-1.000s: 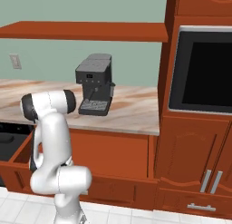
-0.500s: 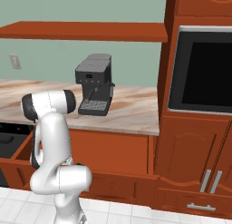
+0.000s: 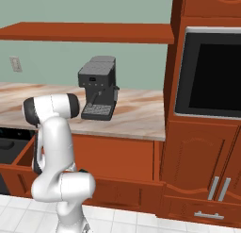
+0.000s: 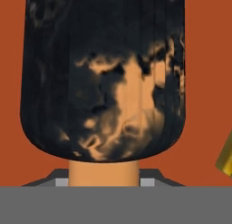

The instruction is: Restock the sink supplies by placing the sponge and soap dispenser on the counter and next to the sink. Make sure the soap dispenser is upright.

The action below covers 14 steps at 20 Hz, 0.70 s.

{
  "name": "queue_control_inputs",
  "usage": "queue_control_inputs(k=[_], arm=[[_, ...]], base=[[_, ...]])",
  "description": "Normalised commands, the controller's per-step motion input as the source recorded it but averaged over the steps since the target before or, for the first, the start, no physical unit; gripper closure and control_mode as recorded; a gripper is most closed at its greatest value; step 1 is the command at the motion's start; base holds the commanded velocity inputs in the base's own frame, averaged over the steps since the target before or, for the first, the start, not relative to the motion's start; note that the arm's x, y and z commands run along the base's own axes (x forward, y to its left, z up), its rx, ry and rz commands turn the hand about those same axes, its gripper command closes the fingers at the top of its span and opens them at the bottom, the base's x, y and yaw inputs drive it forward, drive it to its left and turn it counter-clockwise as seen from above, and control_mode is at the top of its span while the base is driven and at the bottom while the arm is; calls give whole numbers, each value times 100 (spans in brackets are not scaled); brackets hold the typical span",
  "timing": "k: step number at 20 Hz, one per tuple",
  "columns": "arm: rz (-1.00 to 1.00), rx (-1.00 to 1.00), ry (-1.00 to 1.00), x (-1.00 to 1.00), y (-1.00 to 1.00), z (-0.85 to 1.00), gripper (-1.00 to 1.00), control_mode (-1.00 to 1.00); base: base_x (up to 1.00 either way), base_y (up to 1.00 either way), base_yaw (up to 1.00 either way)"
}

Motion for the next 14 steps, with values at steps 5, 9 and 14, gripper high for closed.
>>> queue_control_inputs(k=[5, 9, 14], arm=[[0, 0, 0, 0, 0, 0, 100, -100], [0, 0, -4, -2, 0, 7, 100, -100], [0, 0, -18, -26, 0, 63, 100, -100]], base=[[0, 0, 0], [0, 0, 0], [0, 0, 0]])
